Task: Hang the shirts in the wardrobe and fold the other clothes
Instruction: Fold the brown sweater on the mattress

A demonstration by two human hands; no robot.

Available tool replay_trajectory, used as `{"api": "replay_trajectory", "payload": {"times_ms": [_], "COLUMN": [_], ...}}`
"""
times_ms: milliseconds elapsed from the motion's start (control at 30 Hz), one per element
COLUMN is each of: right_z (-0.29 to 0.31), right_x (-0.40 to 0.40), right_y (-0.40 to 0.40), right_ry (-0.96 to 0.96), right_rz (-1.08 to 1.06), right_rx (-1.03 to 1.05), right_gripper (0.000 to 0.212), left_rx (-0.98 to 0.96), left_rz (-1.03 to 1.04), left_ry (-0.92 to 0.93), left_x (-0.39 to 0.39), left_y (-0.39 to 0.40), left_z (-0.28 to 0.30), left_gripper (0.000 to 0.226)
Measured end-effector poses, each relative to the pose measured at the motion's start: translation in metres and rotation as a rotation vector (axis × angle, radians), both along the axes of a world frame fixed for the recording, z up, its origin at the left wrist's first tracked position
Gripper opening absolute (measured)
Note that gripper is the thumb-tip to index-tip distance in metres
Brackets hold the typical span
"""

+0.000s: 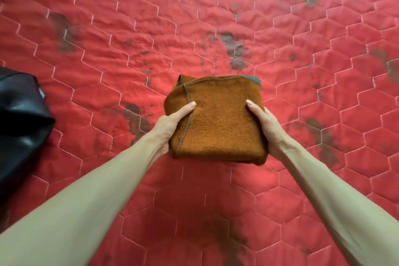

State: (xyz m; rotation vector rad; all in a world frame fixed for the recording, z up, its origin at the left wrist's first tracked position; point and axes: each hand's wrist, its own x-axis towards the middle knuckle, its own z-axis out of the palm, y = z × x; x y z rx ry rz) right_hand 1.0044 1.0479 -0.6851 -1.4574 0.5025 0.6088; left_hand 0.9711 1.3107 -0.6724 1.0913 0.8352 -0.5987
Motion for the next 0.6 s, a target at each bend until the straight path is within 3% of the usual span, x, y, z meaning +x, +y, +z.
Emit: {"api": "replay_trajectory", "payload": {"times_ms": [167, 333, 433, 600], "right_z": [0.116, 0.240, 0.304, 0.401], "right_x": [-0.008, -0.036, -0.065, -0.119], "right_y": [0.001, -0.015, -0.018, -0.021], "right_ry": [0.000, 0.000, -0.004, -0.129], "right_rz": [0.034, 0.100, 0.208, 0.126], "right_rx": [-0.055, 0.090, 0.103, 0.063], "right_gripper": [0.050, 0.057, 0.058, 0.062], "left_rx": [-0.046, -0.152, -0.064, 0.052], "left_rz": [0.008, 0.096, 0.159, 0.201], "left_ry": [-0.082, -0.142, -0.233, -0.313], "left_x": [-0.016, -0.044, -0.065, -0.122], "left_y": [0.002, -0.001, -0.008, -0.025], "left_z": [0.087, 0.208, 0.285, 0.393], "left_gripper": [0.053, 0.048, 0.050, 0.046]}}
